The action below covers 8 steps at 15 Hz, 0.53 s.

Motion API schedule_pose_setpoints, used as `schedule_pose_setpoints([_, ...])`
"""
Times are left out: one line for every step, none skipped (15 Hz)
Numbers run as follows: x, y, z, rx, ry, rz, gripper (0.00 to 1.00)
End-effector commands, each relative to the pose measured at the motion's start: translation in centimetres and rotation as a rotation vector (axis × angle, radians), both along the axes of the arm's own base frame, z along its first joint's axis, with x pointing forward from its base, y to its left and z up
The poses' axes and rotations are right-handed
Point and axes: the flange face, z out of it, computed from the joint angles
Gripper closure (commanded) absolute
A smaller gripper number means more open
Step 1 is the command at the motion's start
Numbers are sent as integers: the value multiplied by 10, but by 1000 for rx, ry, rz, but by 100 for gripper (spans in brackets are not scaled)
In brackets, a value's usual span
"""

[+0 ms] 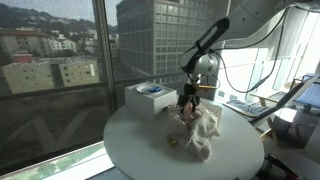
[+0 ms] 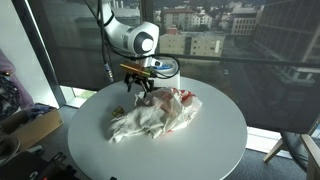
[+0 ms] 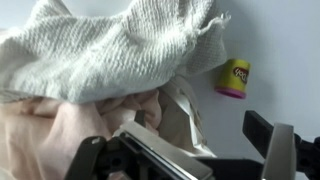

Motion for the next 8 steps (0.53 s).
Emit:
schedule_pose_setpoints([-62, 0, 24, -22, -3, -17, 0])
schedule_pose_setpoints([-78, 2, 25, -33, 2, -16, 0])
schedule_pose_setpoints([-92, 5, 23, -50, -6, -7, 0])
schedule_pose_setpoints([-106, 7, 21, -79, -24, -5, 0])
schedule_pose_setpoints([-120, 11, 18, -98, -50, -3, 0])
schedule_pose_setpoints([-135, 16, 17, -115, -81, 13, 0])
schedule_pose_setpoints([-146, 22, 22, -140, -120, 39, 0])
schedule_pose_setpoints([-115, 14, 6, -98, -48, 24, 0])
